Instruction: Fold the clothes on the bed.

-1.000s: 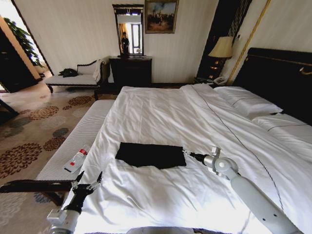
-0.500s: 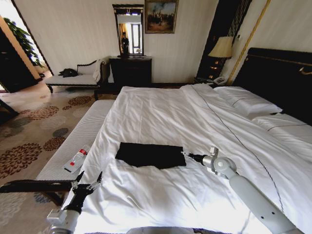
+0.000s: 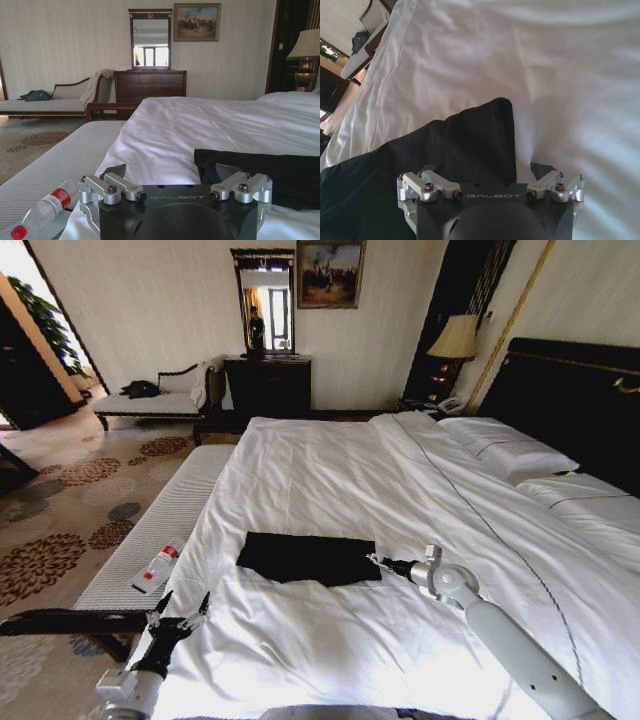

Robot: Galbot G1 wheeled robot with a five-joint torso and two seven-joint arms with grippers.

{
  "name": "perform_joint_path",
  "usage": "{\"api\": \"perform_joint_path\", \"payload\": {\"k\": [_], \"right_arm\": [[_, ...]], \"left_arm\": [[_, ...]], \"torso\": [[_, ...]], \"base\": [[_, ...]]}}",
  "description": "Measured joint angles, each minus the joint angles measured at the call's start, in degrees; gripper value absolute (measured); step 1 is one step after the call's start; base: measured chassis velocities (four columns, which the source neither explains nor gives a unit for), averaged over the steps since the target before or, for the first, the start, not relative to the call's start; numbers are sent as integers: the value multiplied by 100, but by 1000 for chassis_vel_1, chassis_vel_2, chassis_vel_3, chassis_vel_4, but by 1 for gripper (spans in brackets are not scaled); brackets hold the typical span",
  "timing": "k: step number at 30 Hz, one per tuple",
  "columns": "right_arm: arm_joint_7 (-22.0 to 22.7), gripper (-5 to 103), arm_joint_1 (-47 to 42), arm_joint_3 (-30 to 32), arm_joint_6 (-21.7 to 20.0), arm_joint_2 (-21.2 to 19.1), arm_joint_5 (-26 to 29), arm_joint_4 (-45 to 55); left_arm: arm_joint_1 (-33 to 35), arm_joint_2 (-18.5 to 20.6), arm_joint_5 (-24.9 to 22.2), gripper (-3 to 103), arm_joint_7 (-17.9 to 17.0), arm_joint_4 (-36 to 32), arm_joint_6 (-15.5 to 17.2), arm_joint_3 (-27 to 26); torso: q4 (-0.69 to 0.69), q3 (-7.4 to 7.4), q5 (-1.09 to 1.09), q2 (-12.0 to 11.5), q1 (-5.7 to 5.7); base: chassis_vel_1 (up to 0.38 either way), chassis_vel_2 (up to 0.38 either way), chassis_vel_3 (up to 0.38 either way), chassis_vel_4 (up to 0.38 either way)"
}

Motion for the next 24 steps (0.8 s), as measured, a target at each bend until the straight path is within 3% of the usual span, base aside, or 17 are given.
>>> {"api": "perform_joint_path", "payload": {"k": [18, 24], "right_arm": [[-12, 97, 27, -158, -112, 96, 16, 148], [7, 80, 132, -214, -212, 137, -28, 155]], "left_arm": [[0, 0, 0, 100, 0, 0, 0, 0], [0, 0, 0, 100, 0, 0, 0, 0]], "torso": [[-1, 0, 0, 0, 0], [0, 0, 0, 0, 0]], "base": [[0, 0, 0, 0], [0, 0, 0, 0]]}}
